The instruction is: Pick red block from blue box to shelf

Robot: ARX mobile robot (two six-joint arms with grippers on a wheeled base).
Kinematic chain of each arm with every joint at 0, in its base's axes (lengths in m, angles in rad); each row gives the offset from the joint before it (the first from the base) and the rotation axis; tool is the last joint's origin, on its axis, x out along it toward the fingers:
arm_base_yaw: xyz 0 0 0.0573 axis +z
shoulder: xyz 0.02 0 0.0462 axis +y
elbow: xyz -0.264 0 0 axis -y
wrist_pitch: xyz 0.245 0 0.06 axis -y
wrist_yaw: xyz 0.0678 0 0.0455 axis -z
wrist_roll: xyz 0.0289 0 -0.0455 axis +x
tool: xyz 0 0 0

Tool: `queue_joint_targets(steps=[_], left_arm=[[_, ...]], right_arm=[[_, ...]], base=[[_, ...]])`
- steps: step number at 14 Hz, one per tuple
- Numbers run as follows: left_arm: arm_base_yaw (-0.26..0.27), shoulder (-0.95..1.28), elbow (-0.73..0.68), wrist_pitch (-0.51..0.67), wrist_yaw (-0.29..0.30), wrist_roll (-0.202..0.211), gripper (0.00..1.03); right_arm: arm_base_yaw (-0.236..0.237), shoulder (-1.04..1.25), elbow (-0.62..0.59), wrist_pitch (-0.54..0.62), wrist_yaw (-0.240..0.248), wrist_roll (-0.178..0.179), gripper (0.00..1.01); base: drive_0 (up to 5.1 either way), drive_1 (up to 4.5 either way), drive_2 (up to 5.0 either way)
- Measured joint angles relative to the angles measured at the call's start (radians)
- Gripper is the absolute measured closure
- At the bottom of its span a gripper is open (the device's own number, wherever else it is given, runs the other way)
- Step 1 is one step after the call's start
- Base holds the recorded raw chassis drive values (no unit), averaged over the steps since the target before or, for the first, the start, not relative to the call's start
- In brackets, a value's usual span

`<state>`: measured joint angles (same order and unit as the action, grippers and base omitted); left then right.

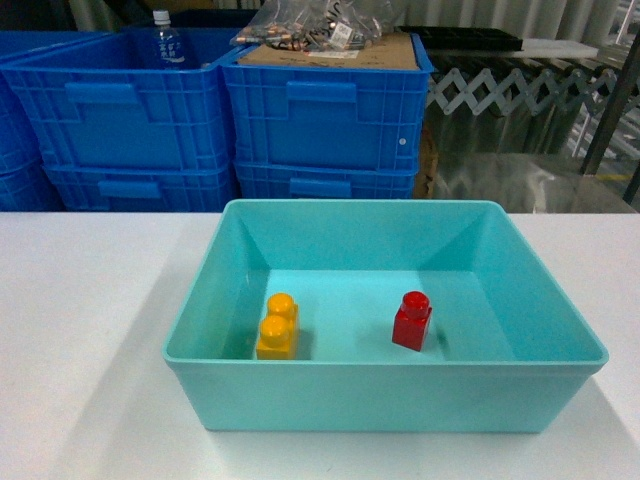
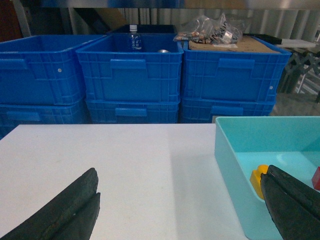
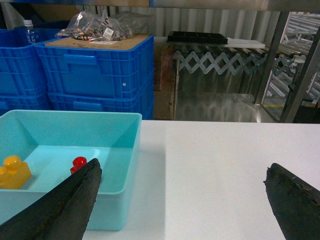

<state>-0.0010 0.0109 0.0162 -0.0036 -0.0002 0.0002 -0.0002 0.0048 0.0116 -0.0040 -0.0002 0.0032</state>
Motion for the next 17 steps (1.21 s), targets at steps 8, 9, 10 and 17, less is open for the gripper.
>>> queue_joint_targets(steps=[8, 9, 10, 17], left_arm=[[0.000, 0.000, 0.000, 0.000, 0.000, 0.000, 0.05], [0.000, 0.000, 0.000, 0.000, 0.000, 0.000, 0.05], [0.000, 0.000, 0.000, 0.000, 0.000, 0.000, 0.05], [0.000, 0.000, 0.000, 0.000, 0.000, 0.000, 0.05]], right_arm=[[0.000, 0.000, 0.000, 0.000, 0.000, 0.000, 0.03], [0.000, 0.000, 0.000, 0.000, 0.000, 0.000, 0.03], [0.000, 0.000, 0.000, 0.000, 0.000, 0.000, 0.03], [0.000, 0.000, 0.000, 0.000, 0.000, 0.000, 0.03]], base=[[0.0, 0.00, 0.0], [0.0, 0.00, 0.0], [0.0, 0.00, 0.0], [0.0, 0.00, 0.0]])
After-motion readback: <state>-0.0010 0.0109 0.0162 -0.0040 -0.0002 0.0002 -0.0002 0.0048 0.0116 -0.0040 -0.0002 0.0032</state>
